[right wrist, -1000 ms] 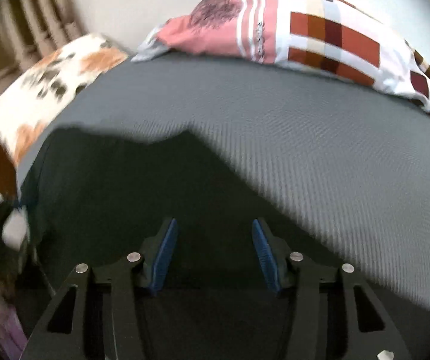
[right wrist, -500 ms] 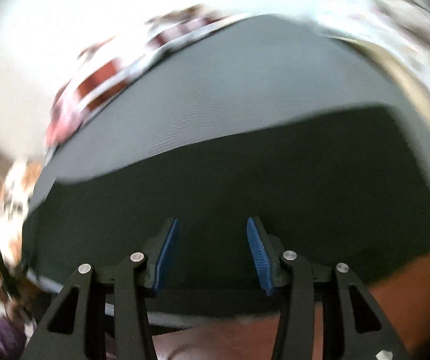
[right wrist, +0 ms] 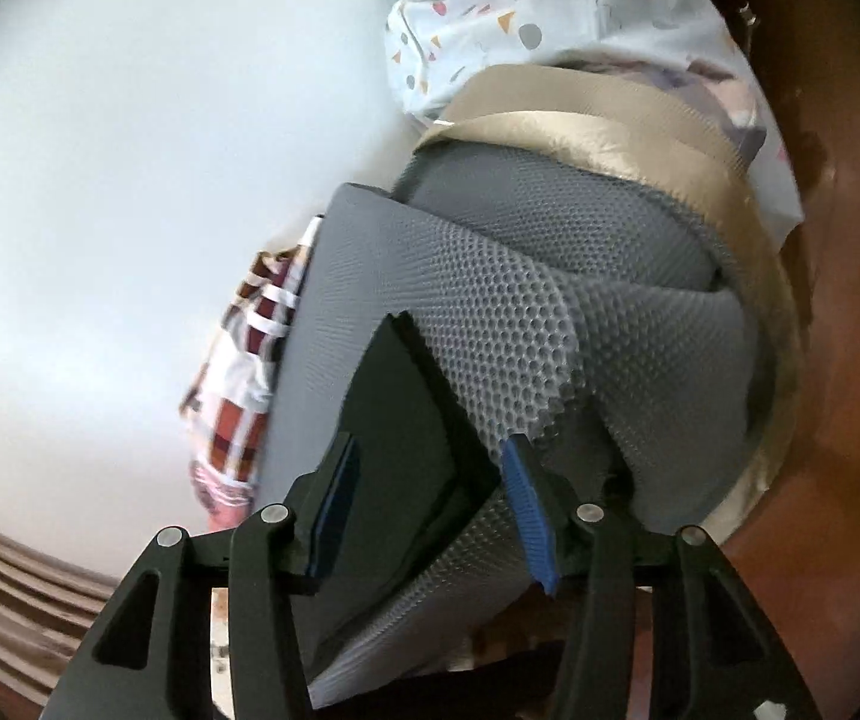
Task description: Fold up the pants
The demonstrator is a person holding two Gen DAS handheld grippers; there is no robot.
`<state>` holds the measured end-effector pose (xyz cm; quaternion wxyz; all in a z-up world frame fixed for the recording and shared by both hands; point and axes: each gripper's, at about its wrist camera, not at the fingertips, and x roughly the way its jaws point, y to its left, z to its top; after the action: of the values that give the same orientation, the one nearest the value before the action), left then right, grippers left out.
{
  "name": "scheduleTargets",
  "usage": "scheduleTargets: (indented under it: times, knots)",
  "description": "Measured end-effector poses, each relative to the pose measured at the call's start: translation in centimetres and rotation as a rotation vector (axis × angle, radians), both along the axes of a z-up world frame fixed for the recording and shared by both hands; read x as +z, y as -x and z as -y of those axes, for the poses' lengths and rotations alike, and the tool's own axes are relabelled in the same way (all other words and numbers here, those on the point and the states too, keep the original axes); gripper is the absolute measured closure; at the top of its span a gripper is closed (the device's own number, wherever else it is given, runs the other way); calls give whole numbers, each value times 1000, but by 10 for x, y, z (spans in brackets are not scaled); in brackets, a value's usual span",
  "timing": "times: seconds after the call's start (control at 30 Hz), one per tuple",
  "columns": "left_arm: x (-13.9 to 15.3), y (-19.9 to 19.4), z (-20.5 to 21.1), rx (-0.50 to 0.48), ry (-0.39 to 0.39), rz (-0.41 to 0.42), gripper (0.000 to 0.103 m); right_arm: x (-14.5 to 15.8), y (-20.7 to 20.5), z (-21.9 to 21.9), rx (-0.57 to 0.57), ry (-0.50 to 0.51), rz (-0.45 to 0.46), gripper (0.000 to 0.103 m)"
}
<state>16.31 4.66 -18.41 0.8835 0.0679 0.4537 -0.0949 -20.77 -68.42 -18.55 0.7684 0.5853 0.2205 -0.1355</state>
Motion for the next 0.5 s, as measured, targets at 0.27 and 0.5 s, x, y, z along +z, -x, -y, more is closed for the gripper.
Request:
scheduleTargets:
  times: [0.27, 0.5]
  knots:
    - [0, 0, 1, 3, -1, 1, 0, -4, -4, -10, 23, -48, 64, 41]
    - [0, 0, 1, -1, -2, 2, 0, -4, -30, -28, 118, -99, 110, 41]
